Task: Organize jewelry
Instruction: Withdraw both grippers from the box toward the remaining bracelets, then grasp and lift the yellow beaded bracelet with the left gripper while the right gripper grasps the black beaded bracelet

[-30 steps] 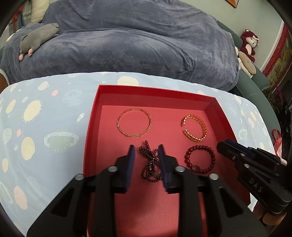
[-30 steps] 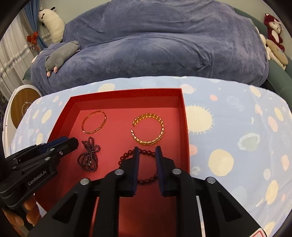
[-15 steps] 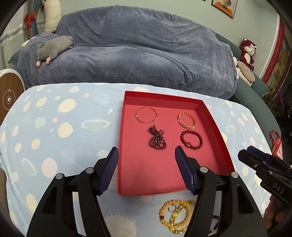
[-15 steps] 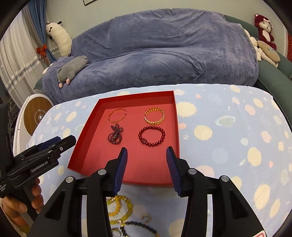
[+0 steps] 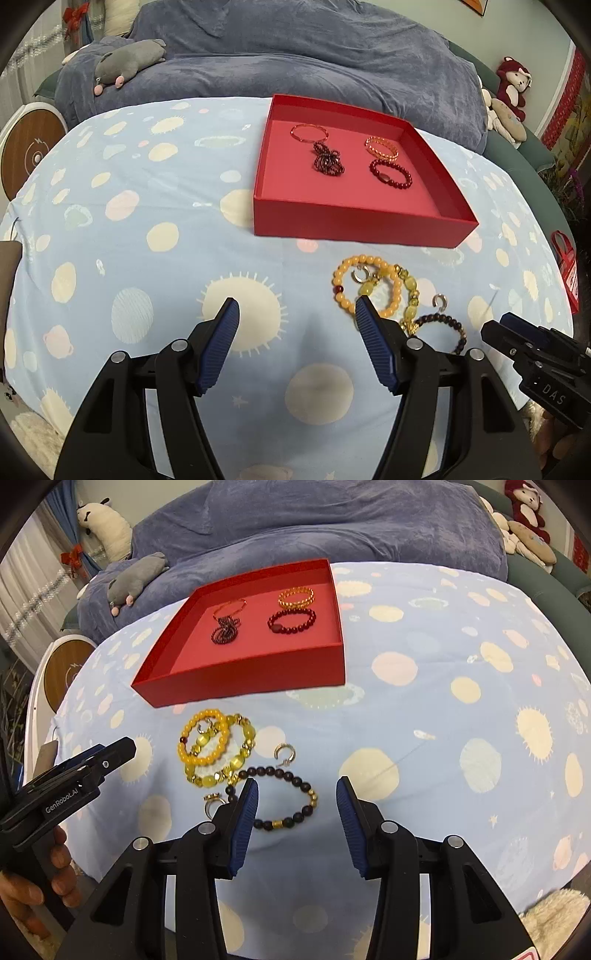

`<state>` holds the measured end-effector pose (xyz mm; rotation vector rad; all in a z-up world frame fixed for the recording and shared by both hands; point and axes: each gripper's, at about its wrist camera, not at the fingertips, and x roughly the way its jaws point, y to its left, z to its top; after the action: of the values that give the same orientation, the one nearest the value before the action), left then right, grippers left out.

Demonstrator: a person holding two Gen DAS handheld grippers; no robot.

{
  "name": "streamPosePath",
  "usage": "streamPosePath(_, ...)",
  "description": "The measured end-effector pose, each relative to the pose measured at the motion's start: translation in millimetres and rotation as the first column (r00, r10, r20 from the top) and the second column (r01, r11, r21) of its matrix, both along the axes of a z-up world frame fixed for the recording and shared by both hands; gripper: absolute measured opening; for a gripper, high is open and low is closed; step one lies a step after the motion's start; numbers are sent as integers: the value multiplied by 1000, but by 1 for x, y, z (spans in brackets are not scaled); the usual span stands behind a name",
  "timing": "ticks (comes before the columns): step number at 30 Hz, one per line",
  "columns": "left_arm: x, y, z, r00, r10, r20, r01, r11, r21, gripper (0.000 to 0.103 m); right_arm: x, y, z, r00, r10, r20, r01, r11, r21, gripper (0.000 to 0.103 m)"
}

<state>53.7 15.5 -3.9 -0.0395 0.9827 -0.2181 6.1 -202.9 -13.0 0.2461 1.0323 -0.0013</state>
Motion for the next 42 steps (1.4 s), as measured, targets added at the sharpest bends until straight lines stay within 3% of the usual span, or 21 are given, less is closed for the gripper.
streamPosePath(12,-11,6,-22,998,40,-41,-41,999,-11,62,12,0,-24,1000,-25,-18,24,999,-38,39)
streamPosePath(23,-9,6,-23,998,45,-50,-46,999,-15,62,19,13,-35,1000,15,-23,-18,993,-113,25)
streamPosePath(29,-9,4,-24,998,40,-53,-41,999,-10,62,13,12,-35,1000,19,-24,-22,990,-140,11)
streamPosePath(39,8,-14,-21,999,23,-42,-24,999,-41,62,5,9,-36,1000,12,-22,-15,992,-125,9)
streamPosePath(42,18,-25,-25,999,7,-43,-8,1000,-25,55,5,9,-36,1000,10,-21,-13,992,-123,9)
